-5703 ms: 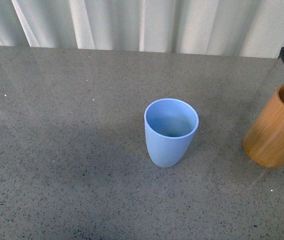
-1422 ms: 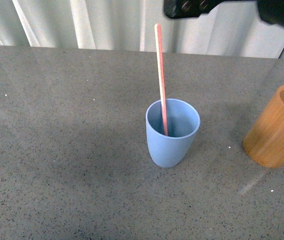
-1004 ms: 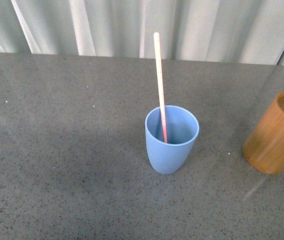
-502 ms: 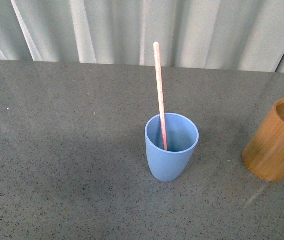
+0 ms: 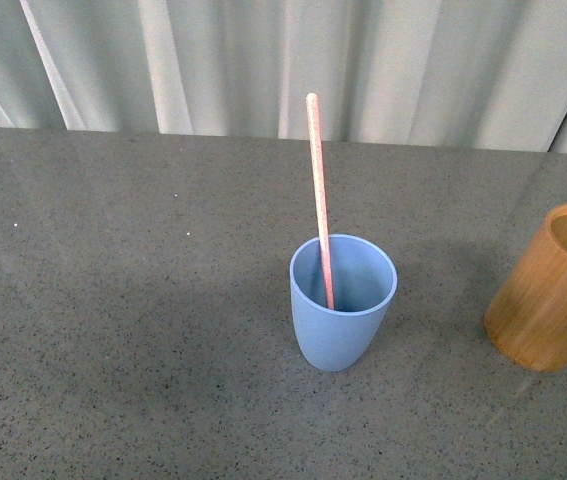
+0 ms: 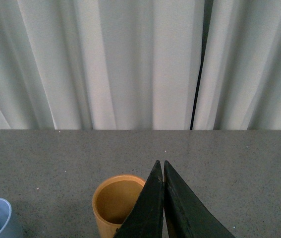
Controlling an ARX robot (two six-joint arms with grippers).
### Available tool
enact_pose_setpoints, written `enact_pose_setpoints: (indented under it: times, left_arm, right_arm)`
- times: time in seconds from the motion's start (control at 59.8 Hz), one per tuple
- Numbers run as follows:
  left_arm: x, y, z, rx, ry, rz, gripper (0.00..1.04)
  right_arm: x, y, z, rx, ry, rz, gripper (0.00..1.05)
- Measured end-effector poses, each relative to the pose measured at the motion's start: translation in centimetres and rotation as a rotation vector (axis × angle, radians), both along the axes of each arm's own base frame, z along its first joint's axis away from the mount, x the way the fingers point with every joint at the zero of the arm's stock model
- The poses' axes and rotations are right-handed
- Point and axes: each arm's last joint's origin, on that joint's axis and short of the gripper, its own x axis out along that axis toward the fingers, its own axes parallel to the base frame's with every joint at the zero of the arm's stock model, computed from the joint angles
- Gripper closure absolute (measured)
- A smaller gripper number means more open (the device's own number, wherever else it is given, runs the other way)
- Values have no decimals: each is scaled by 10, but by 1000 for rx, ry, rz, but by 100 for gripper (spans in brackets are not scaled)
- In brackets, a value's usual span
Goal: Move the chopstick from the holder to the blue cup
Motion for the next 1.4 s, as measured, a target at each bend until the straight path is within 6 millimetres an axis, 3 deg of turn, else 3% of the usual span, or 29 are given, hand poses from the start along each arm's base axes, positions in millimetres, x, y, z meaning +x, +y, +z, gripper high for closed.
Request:
enact_pose_setpoints:
  times: [0.268,1.238,1.405]
  left_arm:
    - [0,0,0,0,0,0,7]
    - [0,0,0,0,-1,0,7]
    - [0,0,0,0,-1,0,7]
  right_arm:
    - [-9,0,-8,0,-14,0,104]
    - [-33,0,-11,0,-19,0,104]
    - [-33,0,-11,0,-19,0,72]
